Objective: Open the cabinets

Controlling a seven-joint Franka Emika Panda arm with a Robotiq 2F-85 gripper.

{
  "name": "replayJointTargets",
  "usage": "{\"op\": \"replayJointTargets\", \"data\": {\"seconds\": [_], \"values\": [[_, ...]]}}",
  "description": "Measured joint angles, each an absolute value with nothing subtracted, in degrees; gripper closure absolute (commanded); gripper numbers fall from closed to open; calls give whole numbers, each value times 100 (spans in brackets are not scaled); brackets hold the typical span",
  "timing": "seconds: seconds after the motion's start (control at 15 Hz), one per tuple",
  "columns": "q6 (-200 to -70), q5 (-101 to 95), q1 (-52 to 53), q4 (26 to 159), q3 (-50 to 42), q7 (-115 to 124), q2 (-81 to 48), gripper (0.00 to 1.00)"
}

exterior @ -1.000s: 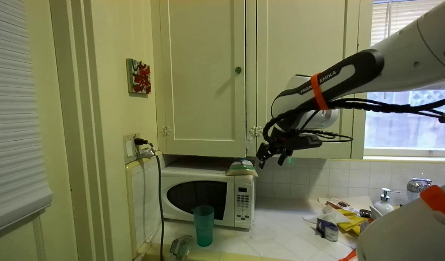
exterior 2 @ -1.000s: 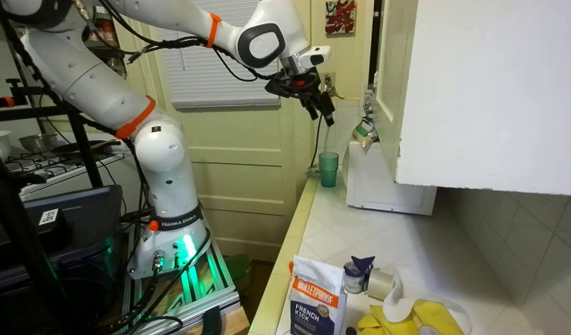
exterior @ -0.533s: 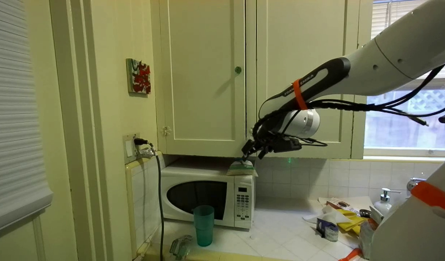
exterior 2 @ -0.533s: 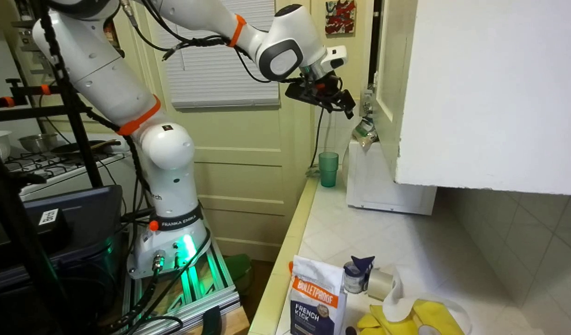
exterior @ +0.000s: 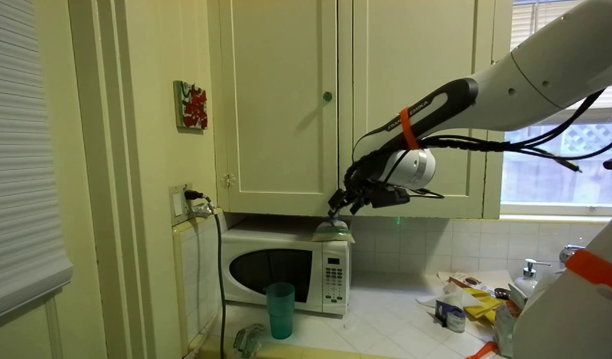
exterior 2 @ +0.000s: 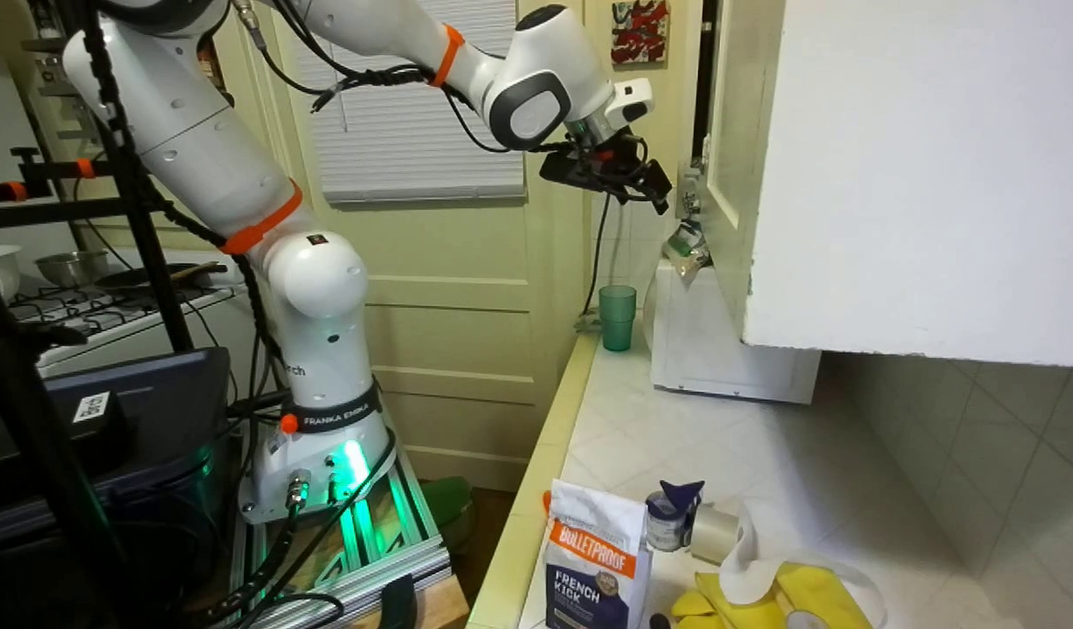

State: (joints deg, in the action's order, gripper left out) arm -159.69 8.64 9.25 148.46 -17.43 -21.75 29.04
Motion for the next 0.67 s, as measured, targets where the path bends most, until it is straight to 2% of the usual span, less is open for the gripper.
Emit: {"op": "replayJointTargets", "data": {"seconds": [0.27, 0.67], "values": [[-16807, 865, 1263, 14872, -1874, -2538, 2890, 0], [-17817, 927, 2153, 14913, -2530, -2973, 2890, 0]]}}
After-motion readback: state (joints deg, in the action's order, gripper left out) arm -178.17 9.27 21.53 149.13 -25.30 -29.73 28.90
